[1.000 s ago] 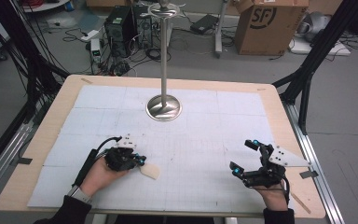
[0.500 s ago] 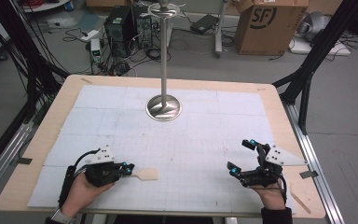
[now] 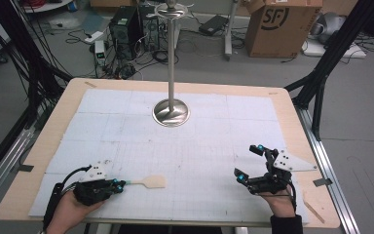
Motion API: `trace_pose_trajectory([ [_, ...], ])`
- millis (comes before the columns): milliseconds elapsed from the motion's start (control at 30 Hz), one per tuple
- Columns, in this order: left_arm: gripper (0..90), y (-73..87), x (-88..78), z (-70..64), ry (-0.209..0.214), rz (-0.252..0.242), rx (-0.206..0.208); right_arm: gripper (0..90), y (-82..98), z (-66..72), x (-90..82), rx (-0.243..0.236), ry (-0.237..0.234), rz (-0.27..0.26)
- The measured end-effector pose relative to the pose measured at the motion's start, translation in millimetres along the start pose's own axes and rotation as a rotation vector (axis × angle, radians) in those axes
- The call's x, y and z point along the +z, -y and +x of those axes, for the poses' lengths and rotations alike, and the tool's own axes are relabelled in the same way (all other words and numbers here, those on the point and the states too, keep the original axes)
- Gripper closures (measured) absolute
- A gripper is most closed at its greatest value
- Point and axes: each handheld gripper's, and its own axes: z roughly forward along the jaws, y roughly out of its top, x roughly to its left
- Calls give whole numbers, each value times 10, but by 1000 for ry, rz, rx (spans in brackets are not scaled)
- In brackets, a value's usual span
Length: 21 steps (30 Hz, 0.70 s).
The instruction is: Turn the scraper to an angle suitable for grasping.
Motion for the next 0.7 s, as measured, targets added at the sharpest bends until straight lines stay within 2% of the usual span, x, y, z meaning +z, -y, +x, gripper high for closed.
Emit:
trace_pose_trajectory([
  [100, 899, -78, 54, 31, -52, 22, 25, 2, 0, -10, -2, 1, 3, -3],
  [200, 899, -174, 146, 94, -83, 28, 12, 2, -2, -10, -7, 2, 1, -3],
  [433, 900, -423, 445, 237, -104, 14, -23, 2, 4, -30, -18, 4, 3, -4],
  [700, 899, -661, 756, 242, -114, -2, -34, 2, 0, -43, -40, 7, 7, -10],
])
